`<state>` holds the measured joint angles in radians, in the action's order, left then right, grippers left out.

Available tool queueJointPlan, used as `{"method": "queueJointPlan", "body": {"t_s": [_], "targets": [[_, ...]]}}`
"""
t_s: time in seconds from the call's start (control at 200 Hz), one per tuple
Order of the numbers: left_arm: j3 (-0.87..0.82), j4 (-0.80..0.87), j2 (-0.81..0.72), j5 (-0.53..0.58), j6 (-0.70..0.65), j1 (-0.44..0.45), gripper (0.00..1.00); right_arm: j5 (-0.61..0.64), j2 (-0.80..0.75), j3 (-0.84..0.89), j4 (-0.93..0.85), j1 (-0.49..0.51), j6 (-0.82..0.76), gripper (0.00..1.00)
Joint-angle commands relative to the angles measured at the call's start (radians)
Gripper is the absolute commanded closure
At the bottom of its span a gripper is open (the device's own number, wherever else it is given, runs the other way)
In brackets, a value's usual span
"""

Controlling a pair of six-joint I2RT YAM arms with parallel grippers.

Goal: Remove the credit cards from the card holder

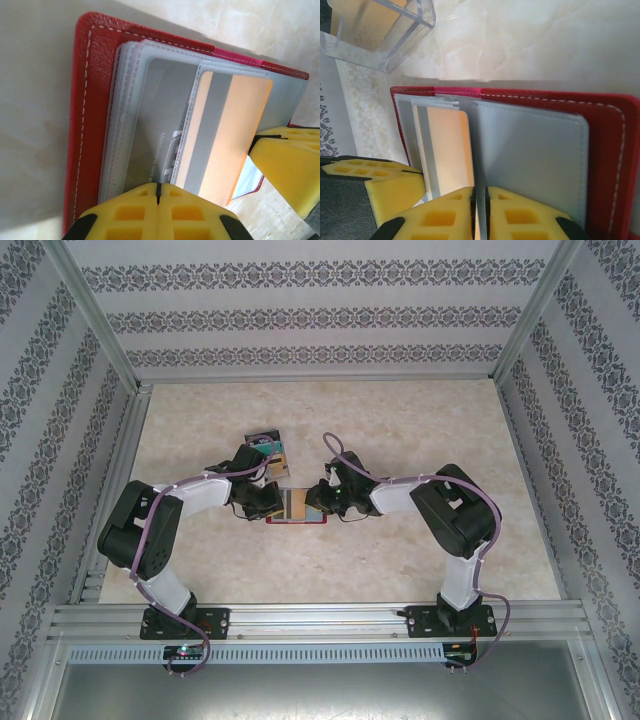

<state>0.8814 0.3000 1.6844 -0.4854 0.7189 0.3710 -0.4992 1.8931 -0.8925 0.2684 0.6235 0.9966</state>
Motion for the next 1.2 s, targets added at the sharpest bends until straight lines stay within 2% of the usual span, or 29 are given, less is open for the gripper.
{"method": "queueJointPlan", "body": {"t_s": [0.0,0.415,0.58,1.194], "targets": [[-0.021,0.073,0.052,0.078,0.014,-0.009,1.00,-0.004,0.009,0.021,-0.016,-0.011,-0.004,0.83],[-0.020,0.073,0.055,0.073,0.013,-0.009,1.00,-0.040,0.046,-0.011,0.002,0.003,-0.001,0.83],[-0.019,0.074,0.057,0.074,0.012,-0.009,1.00,-0.033,0.042,-0.001,-0.001,-0.001,-0.001,1.00],[-0.014,0.086,0.064,0.082,0.004,-0.013,1.00,-0.024,-0.016,0.075,-0.017,-0.051,-0.026,1.00]]}}
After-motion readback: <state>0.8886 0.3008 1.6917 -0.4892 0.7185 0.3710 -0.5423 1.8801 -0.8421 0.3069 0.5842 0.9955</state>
